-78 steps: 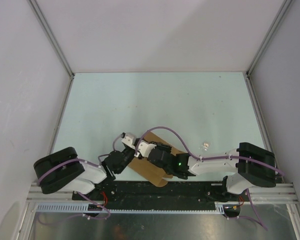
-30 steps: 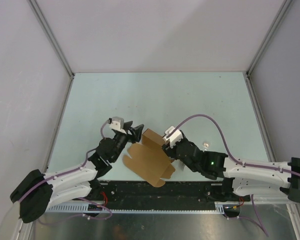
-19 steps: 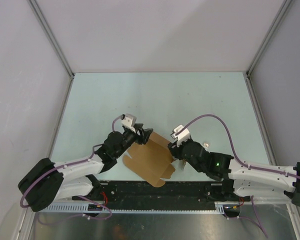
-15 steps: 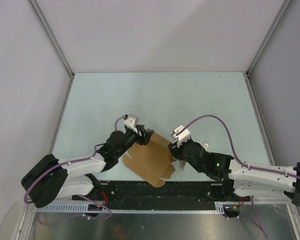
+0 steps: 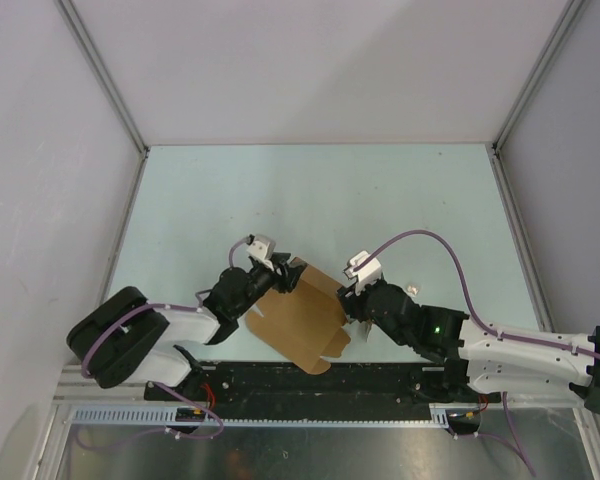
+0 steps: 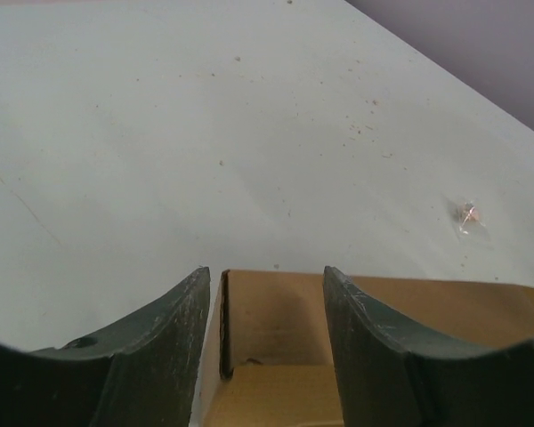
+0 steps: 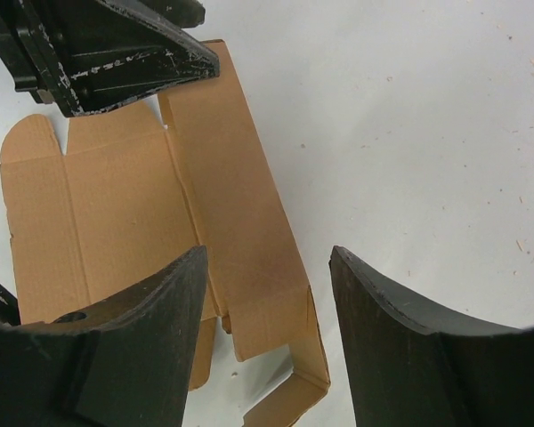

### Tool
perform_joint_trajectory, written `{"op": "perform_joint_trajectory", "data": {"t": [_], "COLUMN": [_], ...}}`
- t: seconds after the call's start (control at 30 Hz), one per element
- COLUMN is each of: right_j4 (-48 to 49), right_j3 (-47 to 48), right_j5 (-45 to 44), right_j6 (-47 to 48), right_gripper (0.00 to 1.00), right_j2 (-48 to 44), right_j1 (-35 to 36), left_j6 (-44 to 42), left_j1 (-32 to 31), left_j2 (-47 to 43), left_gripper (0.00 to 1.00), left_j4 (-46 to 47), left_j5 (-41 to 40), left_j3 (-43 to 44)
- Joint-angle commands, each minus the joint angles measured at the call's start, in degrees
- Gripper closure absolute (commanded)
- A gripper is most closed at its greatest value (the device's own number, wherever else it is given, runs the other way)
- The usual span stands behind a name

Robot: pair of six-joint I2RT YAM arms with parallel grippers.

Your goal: Fold the paper box

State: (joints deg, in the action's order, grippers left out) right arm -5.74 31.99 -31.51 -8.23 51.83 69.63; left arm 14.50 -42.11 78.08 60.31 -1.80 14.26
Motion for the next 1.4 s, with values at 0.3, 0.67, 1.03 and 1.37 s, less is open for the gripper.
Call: {"op": "perform_joint_trajectory", "data": {"t": [0.3,0.67,1.03,1.37], "right_j4": [1.1,1.1,-1.4,-27.5], "right_j3": [-0.1,-0.1,-0.1,0.2], "right_j5": [0.4,0.7,-3.2,-14.9], "right_j6": [-1.1,-1.3,-4.6,-40.9], "right_gripper": [0.37,0.37,0.36,0.39], "right_j2": [-0.9,-0.4,-2.6,-7.7], "right_j1": [-0.5,-0.5,-1.1,-3.6], "left_j6": [1.6,3.4,4.0,4.0], "left_j1": [1.2,1.2,1.2,1.2], "left_j2": [7.7,11.6,12.2,10.7], "left_gripper": [0.46,0.52,0.55,0.51], "left_j4": [19.0,24.7,27.0,27.0], "left_j5": [3.5,3.3,3.4,2.8], "left_j3": [-4.2,-6.4,-7.4,-8.3]}}
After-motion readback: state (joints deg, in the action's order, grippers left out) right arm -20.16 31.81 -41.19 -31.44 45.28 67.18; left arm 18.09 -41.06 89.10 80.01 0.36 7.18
